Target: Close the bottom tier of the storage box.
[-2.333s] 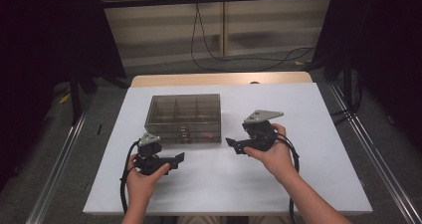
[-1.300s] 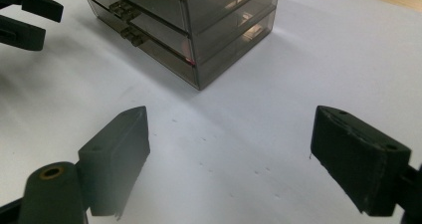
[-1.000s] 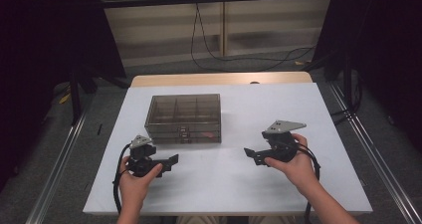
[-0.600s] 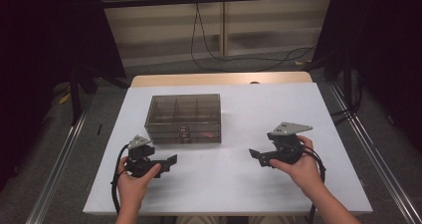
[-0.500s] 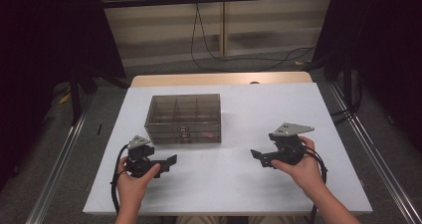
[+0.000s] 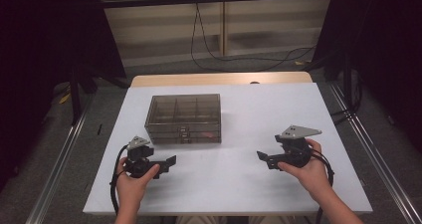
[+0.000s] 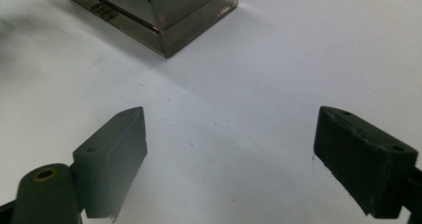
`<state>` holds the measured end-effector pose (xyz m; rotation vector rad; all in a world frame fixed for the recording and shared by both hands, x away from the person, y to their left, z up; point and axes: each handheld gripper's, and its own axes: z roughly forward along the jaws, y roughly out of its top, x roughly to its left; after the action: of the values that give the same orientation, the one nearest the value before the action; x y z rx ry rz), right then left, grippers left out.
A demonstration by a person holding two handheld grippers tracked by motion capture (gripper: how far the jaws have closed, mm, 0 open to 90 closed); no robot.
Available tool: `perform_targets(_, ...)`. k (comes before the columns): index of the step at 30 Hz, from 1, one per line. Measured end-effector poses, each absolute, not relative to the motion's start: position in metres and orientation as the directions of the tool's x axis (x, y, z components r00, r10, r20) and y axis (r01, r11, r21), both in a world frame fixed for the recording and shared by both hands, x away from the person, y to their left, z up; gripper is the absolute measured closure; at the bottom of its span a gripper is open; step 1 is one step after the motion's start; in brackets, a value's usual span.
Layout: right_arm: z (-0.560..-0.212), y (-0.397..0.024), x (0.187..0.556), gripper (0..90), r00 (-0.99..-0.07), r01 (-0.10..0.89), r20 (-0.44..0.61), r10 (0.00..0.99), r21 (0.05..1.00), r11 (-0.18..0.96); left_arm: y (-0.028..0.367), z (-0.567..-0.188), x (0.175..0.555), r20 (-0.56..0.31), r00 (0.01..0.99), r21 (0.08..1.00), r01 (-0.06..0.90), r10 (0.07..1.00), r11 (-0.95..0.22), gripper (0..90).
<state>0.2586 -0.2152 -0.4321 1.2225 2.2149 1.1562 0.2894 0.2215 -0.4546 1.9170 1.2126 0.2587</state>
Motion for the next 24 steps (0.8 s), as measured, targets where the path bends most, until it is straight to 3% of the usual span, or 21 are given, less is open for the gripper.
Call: perform_targets(24, -0.441, -0.239, 0.247, 12.8, -0.549, 0.536, 0.088, 0.831, 0.800, 0.269, 0.224, -0.456, 0.287, -0.239, 0.510, 0.732, 0.654, 0.827, -0.192, 4.3)
